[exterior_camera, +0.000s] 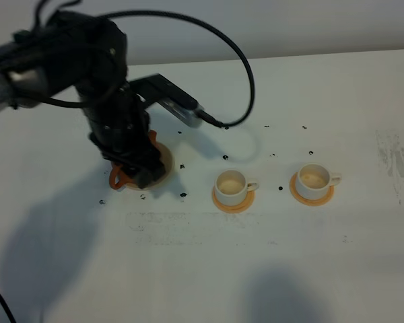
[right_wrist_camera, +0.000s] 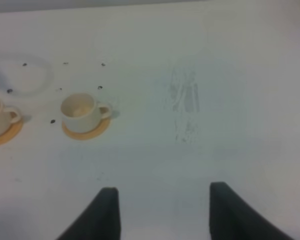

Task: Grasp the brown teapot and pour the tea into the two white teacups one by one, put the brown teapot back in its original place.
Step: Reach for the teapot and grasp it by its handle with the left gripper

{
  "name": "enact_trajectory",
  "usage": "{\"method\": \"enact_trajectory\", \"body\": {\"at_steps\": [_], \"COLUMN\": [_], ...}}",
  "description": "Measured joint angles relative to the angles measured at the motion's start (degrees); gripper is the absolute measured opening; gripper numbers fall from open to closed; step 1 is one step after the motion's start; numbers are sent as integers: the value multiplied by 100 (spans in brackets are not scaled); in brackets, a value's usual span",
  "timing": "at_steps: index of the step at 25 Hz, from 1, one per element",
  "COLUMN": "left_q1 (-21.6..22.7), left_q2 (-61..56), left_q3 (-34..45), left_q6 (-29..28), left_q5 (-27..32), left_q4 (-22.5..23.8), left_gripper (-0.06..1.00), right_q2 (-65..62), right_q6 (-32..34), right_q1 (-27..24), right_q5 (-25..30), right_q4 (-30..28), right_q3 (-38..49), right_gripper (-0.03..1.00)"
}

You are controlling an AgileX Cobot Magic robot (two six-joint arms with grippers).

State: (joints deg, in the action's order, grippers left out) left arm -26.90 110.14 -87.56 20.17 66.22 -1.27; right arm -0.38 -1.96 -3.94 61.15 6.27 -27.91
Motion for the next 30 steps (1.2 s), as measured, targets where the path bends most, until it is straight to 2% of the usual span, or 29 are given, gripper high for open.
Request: {"method": "enact_trajectory", "body": {"at_steps": [7, 11, 18, 20, 24, 30], "left_q1": [256, 468, 520, 557, 637, 798], "left_q2": [-213, -213, -230, -307, -591, -1101], "left_q3": [0, 0, 130, 428, 1116, 1741], "left_q6": [-876, -931, -901, -815, -683, -603], "left_q5": [182, 182, 175, 50, -601, -1284], "left_q4": [201, 215, 209, 182, 127, 78], "left_gripper": [56, 56, 56, 56, 56, 56], "right_q2": [0, 0, 0, 0, 0, 0], "right_q6": [0, 0, 0, 0, 0, 0], "right_q1": [0, 0, 0, 0, 0, 0], "right_q5": [0, 0, 0, 0, 0, 0], "right_q4": [0, 0, 0, 0, 0, 0], "right_q3": [0, 0, 0, 0, 0, 0], "right_gripper": [42, 42, 42, 42, 42, 42]}}
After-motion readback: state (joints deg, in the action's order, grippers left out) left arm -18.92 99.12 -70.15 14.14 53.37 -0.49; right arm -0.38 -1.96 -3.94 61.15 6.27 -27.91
